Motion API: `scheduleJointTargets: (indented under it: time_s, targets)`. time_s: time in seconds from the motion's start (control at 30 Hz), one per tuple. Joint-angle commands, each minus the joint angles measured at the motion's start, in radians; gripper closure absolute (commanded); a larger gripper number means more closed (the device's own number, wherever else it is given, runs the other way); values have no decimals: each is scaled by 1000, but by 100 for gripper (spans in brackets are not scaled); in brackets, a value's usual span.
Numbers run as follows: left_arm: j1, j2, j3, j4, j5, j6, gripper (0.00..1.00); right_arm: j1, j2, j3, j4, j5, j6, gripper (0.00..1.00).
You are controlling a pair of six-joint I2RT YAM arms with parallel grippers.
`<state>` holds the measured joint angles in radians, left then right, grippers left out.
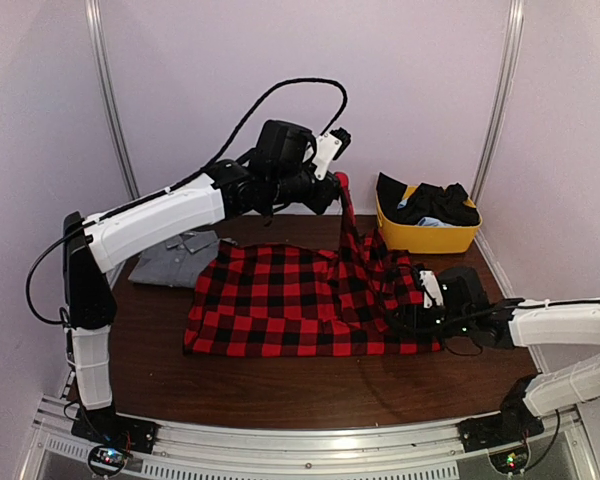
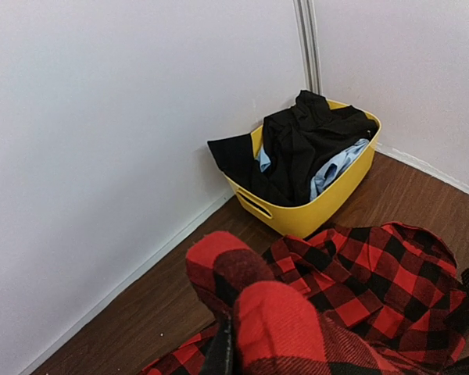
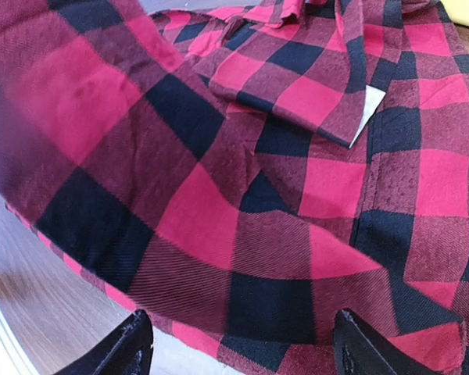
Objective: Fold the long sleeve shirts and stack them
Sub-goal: Adjust the 1/3-folded tank top at the center of the board.
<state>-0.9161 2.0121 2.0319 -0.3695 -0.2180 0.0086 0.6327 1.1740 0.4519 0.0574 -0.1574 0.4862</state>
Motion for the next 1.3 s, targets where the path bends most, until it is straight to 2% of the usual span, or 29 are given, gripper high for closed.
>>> scheduleJointTargets:
  time_s: [0.0,0.17,0.33,0.5,0.63,0.8,1.03,1.27]
  targets:
    - [6,-13,28,29,15,-6,100,32,-10,-18,-16,74,-32,20]
    - [6,-8,24,28,14,-6,100,61,-77,-45,-26,150,-16,20]
    - [6,-7,21,28,18,-6,100,90,-144,-81,1,132,6,25]
    - [6,-5,21,28,19,-6,100,182,-124,-88,55,124,24,28]
    - [7,-7,21,28,21,-6,100,248,-39,-73,124,128,28,29]
    - [6,-10,15,20,19,-6,100,265,122,11,138,166,0,29]
    - [7,-23,0,20,11,-6,100,263,304,188,76,307,-72,29]
    - [6,-28,-14,21,6,-6,100,241,415,317,-37,432,-100,28]
